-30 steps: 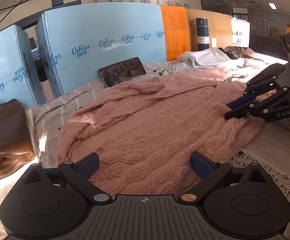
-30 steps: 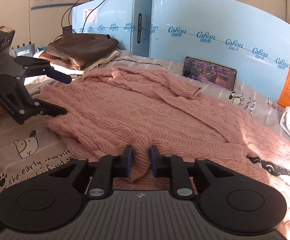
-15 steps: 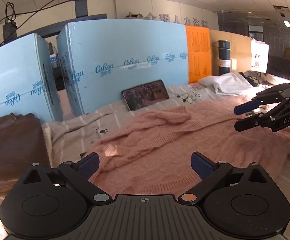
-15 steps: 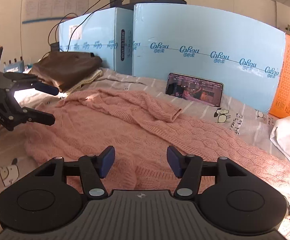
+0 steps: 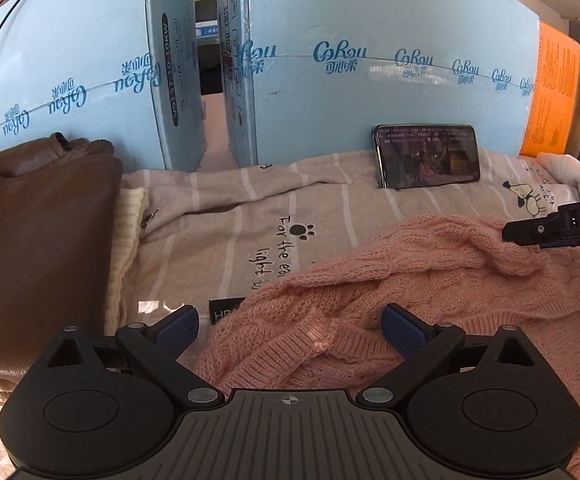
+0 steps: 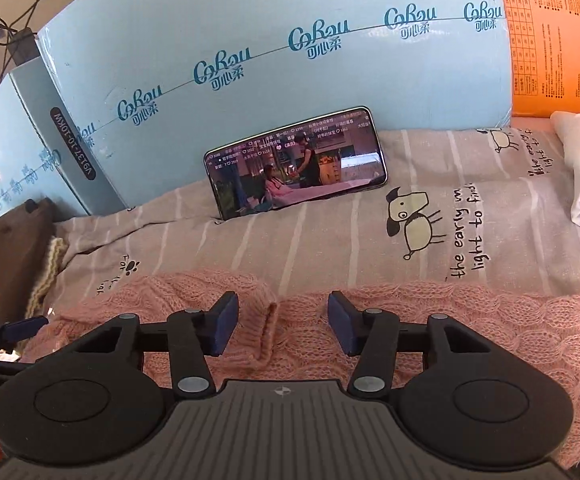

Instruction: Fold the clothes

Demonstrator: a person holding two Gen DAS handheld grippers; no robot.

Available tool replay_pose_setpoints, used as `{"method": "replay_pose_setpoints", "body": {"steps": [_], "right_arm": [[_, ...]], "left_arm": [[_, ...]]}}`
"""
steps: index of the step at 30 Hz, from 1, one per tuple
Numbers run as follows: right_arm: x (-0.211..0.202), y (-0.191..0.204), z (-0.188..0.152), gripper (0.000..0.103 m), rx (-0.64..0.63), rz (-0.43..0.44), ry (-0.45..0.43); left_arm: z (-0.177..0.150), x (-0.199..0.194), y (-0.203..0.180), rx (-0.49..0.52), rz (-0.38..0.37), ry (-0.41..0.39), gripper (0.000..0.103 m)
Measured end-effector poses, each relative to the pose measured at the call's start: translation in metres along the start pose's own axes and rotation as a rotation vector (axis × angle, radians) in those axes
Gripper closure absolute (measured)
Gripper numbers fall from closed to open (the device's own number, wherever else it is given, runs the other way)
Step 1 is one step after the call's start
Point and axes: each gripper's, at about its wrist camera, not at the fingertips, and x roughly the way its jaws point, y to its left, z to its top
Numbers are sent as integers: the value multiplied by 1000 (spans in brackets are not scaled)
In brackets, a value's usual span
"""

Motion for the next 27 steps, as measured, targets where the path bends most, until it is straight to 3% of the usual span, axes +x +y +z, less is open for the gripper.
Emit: {"method": "replay_pose_setpoints", "body": {"steps": [1,3,5,6,11,16,21,27], "right_arm": [[4,2,0,56,-9,-7,-3],[8,9,0,70,-43,-32,-9],[7,17,1,92,-79,-33,-4],[4,21,3,96,-96,-26,-3],[-35,53,14,96,-196,29,-101],[-76,66,22,96,-134,89,-115],[-94,67,11,96,-67,74,-79],[-68,54,-22,96,-26,9,46]], "left_arm": [[-1,1,-1,8,6,3,3],[-3,2,-4,25,18,9,3],[-5,2,-5,33,23,7,3],[-6,2,-4,34,22,4,3],[-7,2,-2,20,10,2,3],[-8,1,-3,22,10,-2,3],[-8,-1,-3,28,12,-11,3],[-9,-4,-4,34,13,-19,3]]}}
